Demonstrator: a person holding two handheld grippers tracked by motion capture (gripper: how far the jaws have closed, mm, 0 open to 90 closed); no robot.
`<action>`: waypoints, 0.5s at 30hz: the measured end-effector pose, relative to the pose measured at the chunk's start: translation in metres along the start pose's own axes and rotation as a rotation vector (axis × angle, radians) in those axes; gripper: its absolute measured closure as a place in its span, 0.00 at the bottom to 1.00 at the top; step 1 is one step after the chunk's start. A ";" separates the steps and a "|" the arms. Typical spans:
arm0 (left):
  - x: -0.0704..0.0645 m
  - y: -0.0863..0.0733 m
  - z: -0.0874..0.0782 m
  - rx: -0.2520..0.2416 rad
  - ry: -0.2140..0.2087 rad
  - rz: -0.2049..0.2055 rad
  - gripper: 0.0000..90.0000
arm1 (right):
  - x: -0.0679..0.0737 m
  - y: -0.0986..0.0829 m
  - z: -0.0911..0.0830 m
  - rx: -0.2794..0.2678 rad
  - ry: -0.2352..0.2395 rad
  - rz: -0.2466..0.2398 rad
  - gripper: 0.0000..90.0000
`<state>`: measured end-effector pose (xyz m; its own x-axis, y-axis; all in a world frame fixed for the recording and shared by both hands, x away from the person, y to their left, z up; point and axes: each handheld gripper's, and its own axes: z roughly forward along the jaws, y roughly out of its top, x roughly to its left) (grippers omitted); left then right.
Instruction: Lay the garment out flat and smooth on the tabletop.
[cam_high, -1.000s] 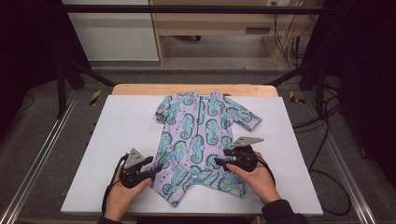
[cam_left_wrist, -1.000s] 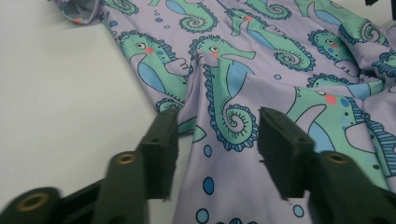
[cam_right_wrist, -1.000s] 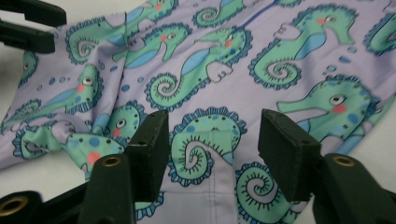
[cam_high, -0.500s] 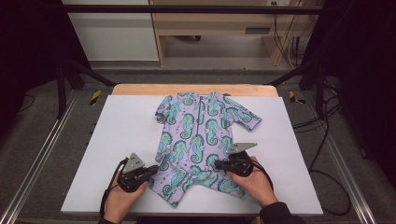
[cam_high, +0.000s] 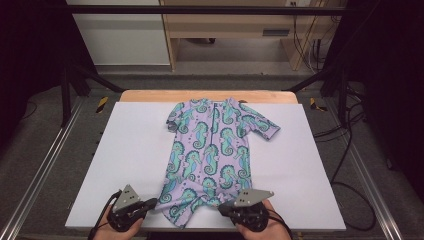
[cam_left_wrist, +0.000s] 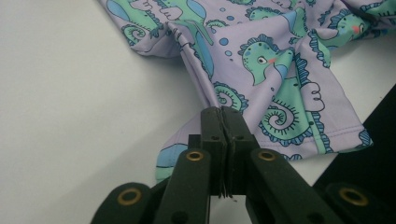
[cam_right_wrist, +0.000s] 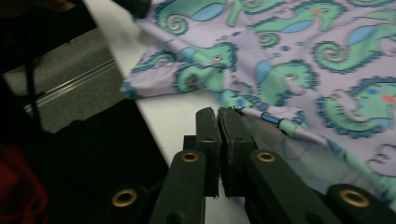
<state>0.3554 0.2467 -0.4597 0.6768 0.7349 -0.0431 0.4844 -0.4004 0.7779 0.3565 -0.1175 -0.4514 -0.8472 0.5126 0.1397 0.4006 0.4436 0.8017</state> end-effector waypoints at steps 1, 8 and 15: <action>0.000 -0.001 -0.002 -0.011 0.006 -0.003 0.96 | 0.005 0.000 -0.001 -0.001 0.008 -0.008 0.94; 0.001 0.009 -0.003 -0.098 0.049 0.003 0.68 | 0.004 0.014 -0.018 -0.049 -0.067 -0.013 0.70; 0.010 0.027 0.024 -0.112 0.076 -0.009 0.56 | -0.038 0.012 -0.019 -0.046 -0.267 0.067 0.51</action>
<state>0.3888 0.2306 -0.4536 0.6267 0.7793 -0.0058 0.4224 -0.3334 0.8429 0.3869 -0.1459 -0.4361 -0.6949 0.7180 0.0398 0.4313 0.3718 0.8221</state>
